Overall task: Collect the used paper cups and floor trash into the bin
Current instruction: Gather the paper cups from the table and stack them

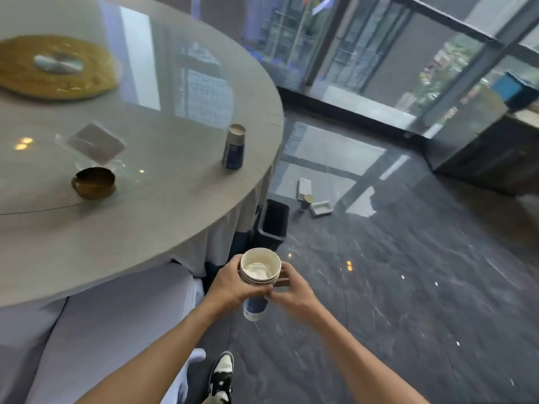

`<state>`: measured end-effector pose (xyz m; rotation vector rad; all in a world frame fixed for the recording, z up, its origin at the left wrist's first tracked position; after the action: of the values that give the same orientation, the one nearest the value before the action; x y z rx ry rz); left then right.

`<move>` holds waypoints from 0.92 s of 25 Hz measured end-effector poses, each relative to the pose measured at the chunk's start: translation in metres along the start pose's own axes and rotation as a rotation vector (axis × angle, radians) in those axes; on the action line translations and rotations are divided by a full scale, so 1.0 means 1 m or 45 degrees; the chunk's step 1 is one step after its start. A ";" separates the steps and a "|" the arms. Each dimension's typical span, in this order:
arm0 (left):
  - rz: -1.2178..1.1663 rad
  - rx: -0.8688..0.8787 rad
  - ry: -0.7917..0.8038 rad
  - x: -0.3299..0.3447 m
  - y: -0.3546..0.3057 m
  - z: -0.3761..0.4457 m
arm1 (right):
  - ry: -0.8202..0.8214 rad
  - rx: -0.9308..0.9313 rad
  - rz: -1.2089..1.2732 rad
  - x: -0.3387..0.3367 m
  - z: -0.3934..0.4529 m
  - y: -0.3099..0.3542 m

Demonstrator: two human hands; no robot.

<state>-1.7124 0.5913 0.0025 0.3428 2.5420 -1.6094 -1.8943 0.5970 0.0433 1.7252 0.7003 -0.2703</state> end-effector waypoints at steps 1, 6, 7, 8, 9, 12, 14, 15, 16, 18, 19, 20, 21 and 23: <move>-0.018 -0.016 -0.048 -0.010 -0.004 0.011 | 0.055 -0.015 -0.033 -0.002 0.022 0.006; -0.060 -0.076 -0.396 -0.081 -0.031 0.061 | 0.170 -0.006 -0.055 -0.012 0.135 0.045; -0.052 -0.068 -0.443 -0.095 -0.040 0.068 | 0.184 -0.022 -0.061 -0.014 0.152 0.056; -0.059 -0.070 -0.479 -0.108 -0.048 0.075 | 0.188 -0.057 -0.075 -0.016 0.170 0.066; -0.084 -0.073 -0.511 -0.120 -0.054 0.083 | 0.183 -0.100 -0.102 -0.019 0.186 0.076; -0.110 -0.051 -0.587 -0.144 -0.070 0.104 | 0.130 -0.188 -0.153 -0.027 0.224 0.106; -0.134 -0.047 -0.634 -0.153 -0.086 0.120 | 0.090 -0.264 -0.172 -0.037 0.251 0.126; -0.140 -0.050 -0.649 -0.155 -0.093 0.127 | 0.083 -0.322 -0.213 -0.040 0.265 0.134; -0.139 -0.056 -0.665 -0.157 -0.101 0.137 | 0.096 -0.393 -0.302 -0.044 0.283 0.142; -0.135 -0.055 -0.689 -0.158 -0.115 0.155 | 0.167 -0.554 -0.661 -0.047 0.316 0.153; -0.142 -0.052 -0.714 -0.159 -0.122 0.167 | 0.206 -0.655 -0.887 -0.047 0.336 0.157; -0.153 -0.059 -0.744 -0.159 -0.128 0.180 | 0.237 -0.767 -1.111 -0.047 0.356 0.161; -0.167 -0.071 -0.777 -0.160 -0.133 0.192 | 0.278 -0.878 -1.292 -0.045 0.377 0.164; -0.186 -0.110 -0.859 -0.164 -0.146 0.214 | 0.382 -1.037 -1.563 -0.041 0.412 0.168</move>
<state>-1.5956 0.3169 0.0733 -0.3496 2.1260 -1.3420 -1.7539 0.1752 0.0852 0.3974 1.7536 -0.4666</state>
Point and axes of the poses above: each hand's wrist, its own z-axis towards the middle knuckle, its own x-axis out of the palm, y = z × x, the point moved 3 cm from there along z, towards the middle knuckle, and after that the axes turned 8 degrees about -x, right-handed, at the moved point
